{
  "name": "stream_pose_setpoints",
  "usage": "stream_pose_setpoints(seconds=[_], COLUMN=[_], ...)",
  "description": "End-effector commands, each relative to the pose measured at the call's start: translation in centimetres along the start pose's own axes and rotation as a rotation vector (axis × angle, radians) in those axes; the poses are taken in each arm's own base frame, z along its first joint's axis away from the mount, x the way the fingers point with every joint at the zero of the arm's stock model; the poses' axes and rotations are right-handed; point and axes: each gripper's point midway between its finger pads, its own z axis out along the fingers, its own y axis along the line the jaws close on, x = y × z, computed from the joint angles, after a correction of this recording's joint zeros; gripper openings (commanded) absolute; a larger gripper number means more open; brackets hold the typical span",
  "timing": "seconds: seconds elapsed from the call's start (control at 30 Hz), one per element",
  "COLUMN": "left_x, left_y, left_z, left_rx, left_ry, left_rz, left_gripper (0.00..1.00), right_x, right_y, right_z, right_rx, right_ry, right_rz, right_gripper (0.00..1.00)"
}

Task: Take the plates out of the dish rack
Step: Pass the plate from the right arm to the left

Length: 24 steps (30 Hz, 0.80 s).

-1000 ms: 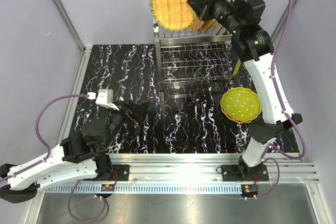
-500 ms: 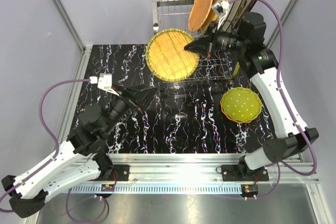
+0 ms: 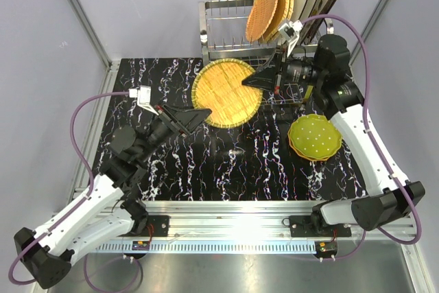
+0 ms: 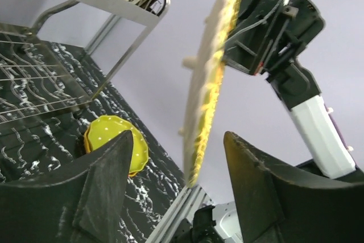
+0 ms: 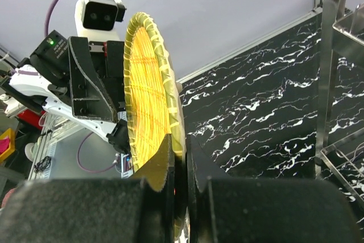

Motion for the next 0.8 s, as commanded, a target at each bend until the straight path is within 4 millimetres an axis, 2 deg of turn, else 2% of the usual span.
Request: stream_pose_setpoints(seconds=[0.0,0.53,0.63,0.77], left_x=[-0.4,0.5,0.6,0.7], left_y=[-2.2,-0.4,-0.3,0.2], left_z=[0.1,0.8,0.9,1.2], left_rx=[0.12,0.095,0.098,0.092], left_ry=[0.002,0.04,0.046,0.055], left_rz=[-0.026,-0.038,-0.035,-0.035], left_gripper=[0.63,0.45,0.37,0.22], right_x=[-1.3,0.1,0.3,0.6], right_y=[2.0,1.4,1.3,1.2], right_z=[-0.4,-0.2,-0.2,-0.2], right_rx=[-0.056,-0.071,-0.071,-0.07], right_ry=[-0.04,-0.022,-0.019,-0.016], right_rz=[-0.064,-0.026,-0.017,-0.01], right_gripper=[0.0,0.0,0.0,0.0])
